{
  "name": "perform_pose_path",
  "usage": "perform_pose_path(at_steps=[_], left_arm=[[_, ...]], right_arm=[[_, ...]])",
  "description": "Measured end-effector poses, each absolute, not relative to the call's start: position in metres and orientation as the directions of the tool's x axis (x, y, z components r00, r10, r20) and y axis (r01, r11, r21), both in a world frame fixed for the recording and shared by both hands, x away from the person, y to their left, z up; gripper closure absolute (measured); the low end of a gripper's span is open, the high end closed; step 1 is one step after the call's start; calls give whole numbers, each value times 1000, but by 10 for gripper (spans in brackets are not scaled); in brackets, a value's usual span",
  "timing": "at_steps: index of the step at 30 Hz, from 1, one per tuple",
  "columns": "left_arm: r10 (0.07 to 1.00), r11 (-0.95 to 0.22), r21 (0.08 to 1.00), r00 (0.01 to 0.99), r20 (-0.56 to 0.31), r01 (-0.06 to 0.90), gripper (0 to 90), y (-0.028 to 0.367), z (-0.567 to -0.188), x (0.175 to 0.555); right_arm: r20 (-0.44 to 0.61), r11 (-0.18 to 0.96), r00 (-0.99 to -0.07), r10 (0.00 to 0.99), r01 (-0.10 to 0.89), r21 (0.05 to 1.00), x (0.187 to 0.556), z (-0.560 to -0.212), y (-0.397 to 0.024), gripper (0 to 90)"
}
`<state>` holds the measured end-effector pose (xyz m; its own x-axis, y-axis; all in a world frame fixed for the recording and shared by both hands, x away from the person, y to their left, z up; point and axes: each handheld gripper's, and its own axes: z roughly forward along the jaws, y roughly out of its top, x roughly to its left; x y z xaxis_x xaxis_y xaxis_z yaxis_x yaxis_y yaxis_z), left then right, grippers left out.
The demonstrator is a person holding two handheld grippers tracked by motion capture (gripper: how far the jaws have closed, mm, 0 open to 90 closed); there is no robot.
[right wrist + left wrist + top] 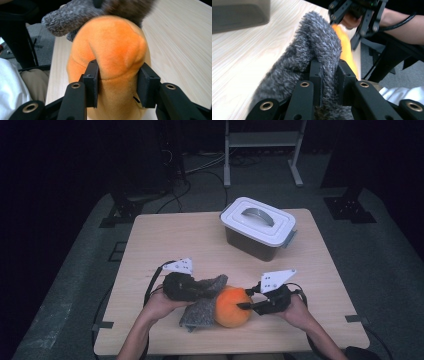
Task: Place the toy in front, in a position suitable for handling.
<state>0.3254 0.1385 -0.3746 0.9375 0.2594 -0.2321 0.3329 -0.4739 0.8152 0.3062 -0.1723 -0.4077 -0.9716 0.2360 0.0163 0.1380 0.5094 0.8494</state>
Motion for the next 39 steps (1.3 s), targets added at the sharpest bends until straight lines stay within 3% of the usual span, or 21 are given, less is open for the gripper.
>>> perform_pose_path(at_steps=[3,6,8,13,16,20,22,29,39], left_arm=[[268,-482,806,934,-237,343,773,138,-379,326],[251,-479,805,934,-256,349,772,131,-383,327],[241,-477,807,934,-262,349,772,127,-384,328],[220,-481,810,940,-260,336,772,119,-382,324],[208,-478,815,943,-259,329,772,117,-383,324],[211,-483,809,942,-262,334,773,121,-382,325],[218,-475,813,941,-260,335,775,126,-379,326],[232,-454,833,945,-230,315,775,137,-367,323],[214,-467,817,940,-266,338,774,123,-384,326]], right_arm=[[62,492,-959,276,197,848,312,-410,-187,526],[99,504,-953,287,238,830,313,-408,-189,357],[57,526,-952,301,216,822,310,-402,-187,265],[1,586,-963,271,166,793,304,-389,-176,219],[2,629,-970,241,158,761,302,-390,-166,215],[-4,636,-980,199,126,761,301,-392,-159,445],[3,597,-982,190,118,793,302,-391,-158,498],[73,515,-983,171,152,843,313,-400,-147,495],[87,544,-971,223,198,816,318,-408,-173,387]])
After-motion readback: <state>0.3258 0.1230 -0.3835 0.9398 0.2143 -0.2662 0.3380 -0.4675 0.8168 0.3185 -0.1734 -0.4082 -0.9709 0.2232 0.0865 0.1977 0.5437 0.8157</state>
